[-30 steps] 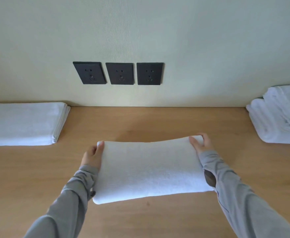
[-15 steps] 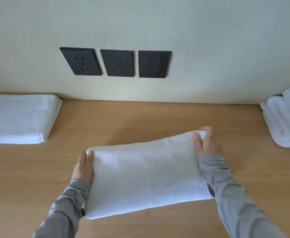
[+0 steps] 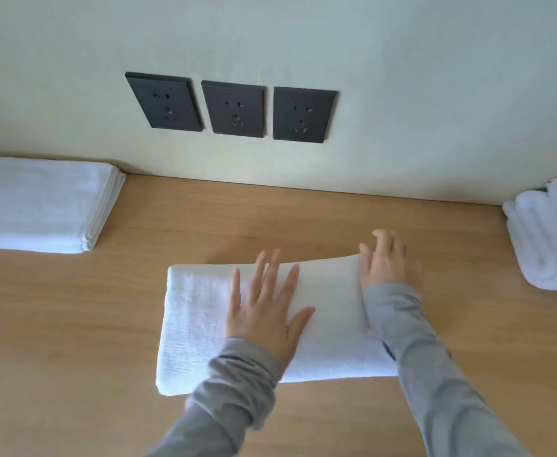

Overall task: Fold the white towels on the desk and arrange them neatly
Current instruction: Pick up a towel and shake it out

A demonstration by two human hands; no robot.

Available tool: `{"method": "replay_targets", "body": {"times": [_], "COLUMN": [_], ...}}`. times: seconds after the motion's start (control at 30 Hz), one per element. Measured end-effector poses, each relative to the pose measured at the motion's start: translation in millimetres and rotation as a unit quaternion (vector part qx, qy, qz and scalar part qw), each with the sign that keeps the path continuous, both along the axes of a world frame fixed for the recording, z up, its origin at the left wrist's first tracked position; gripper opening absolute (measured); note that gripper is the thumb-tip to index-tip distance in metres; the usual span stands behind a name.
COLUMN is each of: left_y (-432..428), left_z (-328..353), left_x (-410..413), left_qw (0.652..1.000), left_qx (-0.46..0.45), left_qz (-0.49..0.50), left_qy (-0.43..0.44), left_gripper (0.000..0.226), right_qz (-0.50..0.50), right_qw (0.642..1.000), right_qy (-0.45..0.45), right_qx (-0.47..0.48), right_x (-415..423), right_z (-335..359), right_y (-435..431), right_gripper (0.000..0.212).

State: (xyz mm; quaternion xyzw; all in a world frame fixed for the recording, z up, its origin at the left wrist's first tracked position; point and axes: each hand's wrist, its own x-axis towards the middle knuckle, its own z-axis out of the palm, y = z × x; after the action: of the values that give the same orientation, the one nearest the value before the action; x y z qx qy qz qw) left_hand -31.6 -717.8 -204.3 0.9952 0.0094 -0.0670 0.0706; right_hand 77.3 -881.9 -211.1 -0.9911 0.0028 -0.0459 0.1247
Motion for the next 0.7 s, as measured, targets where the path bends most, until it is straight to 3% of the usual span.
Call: {"method": "replay_targets", "body": {"times": [0.07,0.13,0.23,0.37,0.5,0.7], "left_y": [-4,-2,-1,28,70,73], "left_z": [-16,-23,-34,-32,-28,-38], "left_x": [-5,-8,-4,-10,-38,-39], "left_qw": [0.999,0.998,0.999,0.999,0.998,0.998], "left_qx": [-0.004,-0.005,0.002,-0.017,0.026,0.008], "left_qz": [0.045,0.055,0.029,-0.014,0.056,0.059], "left_qy": [0.019,0.031,0.023,0.041,0.010,-0.009], "left_gripper": [0.067,0.062,0.061,0.055,0.067,0.069], "right_qz": [0.109,0.208,0.281,0.289,0.229,0.222], "right_qw": [0.980,0.966,0.959,0.948,0.958,0.964], "right_qy": [-0.146,-0.118,-0.005,0.071,0.119,0.116], "right_qx": [0.085,0.094,-0.045,-0.111,-0.121,-0.086], "right_x": [-25,-59,-88,-74,-60,-61], "right_z": [11,5,-11,-18,-29,-33], "right_y": [15,35,45,19,-28,-28], "right_gripper": [0.034,0.039,0.057,0.057,0.065,0.066]}}
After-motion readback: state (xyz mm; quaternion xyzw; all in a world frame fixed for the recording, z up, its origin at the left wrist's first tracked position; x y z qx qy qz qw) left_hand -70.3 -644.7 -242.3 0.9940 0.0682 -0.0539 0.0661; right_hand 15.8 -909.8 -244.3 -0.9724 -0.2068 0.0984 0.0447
